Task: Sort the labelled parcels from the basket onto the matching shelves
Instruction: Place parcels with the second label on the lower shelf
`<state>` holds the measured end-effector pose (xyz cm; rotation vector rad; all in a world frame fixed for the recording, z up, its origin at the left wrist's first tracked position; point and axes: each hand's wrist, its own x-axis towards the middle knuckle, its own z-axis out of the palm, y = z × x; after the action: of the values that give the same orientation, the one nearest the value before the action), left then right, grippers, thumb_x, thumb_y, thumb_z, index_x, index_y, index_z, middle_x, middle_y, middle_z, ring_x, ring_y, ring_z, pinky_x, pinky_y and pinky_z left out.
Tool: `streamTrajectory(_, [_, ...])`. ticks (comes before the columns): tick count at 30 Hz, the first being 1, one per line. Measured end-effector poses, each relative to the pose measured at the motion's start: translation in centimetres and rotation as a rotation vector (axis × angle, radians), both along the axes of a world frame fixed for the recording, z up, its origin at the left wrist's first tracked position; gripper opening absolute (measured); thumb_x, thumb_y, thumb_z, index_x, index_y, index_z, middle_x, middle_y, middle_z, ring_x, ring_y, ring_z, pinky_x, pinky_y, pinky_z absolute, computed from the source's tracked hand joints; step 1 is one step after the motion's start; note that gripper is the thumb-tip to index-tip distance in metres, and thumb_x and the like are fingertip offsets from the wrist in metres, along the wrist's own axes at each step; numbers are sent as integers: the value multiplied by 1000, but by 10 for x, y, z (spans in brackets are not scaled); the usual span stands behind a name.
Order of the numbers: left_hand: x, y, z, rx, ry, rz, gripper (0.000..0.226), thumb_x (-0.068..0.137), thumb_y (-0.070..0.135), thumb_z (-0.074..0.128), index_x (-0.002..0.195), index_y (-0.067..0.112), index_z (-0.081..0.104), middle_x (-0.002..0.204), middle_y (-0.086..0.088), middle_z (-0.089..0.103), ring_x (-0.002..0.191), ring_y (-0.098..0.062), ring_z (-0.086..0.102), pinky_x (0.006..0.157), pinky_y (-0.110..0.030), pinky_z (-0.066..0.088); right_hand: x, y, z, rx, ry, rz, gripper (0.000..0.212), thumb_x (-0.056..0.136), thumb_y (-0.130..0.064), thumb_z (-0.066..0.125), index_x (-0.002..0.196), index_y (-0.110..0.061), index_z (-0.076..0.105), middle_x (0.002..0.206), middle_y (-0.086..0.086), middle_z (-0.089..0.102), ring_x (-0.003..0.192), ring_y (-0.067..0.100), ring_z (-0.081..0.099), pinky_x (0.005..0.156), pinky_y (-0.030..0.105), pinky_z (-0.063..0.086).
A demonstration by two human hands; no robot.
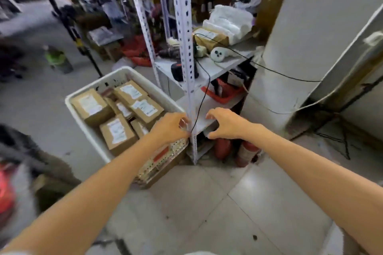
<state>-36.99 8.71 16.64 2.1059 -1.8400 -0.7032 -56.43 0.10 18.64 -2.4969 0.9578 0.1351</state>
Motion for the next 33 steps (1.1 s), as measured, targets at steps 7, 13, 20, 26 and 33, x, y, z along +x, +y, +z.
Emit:
streamTrajectory(7, [96, 85, -16, 83, 30, 213, 41, 80, 34, 73, 115, 19, 60, 105, 3, 63, 96, -16, 60, 84, -34, 51, 106, 57, -12, 24, 28, 189, 56, 81, -33, 72, 124, -5, 50, 120, 12, 52, 109, 29, 51, 91, 41, 45])
streamTrajectory(13, [143, 113, -27, 137, 85, 300, 45, 79, 31, 75, 118, 16, 59, 110, -2, 65, 99, -19, 61, 87, -39, 52, 160, 75, -10, 23, 27, 223, 56, 81, -29, 72, 127, -7, 49, 124, 10, 52, 111, 26, 51, 90, 32, 43])
streamTrajectory(20, [203, 93, -39, 177, 142, 411, 47, 80, 35, 73, 121, 18, 59, 113, -4, 65, 98, -18, 59, 79, -28, 46, 203, 59, -20, 37, 45, 219, 50, 80, -28, 73, 122, -9, 53, 117, 5, 54, 104, 21, 52, 87, 30, 45])
streamTrajectory(26, [240, 70, -66, 219, 170, 502, 50, 77, 39, 75, 117, 16, 58, 108, -3, 64, 95, -18, 60, 80, -30, 48, 262, 1, -59, 99, 99, 266, 50, 74, -34, 75, 112, -10, 53, 110, 8, 58, 99, 26, 57, 86, 44, 51])
streamTrajectory(33, [298, 41, -113, 317, 157, 711, 49, 78, 31, 75, 121, 14, 58, 111, -4, 64, 96, -19, 60, 80, -31, 50, 348, -67, -118, 244, 162, 372, 62, 81, -32, 73, 132, -11, 45, 131, 7, 51, 115, 22, 51, 87, 30, 44])
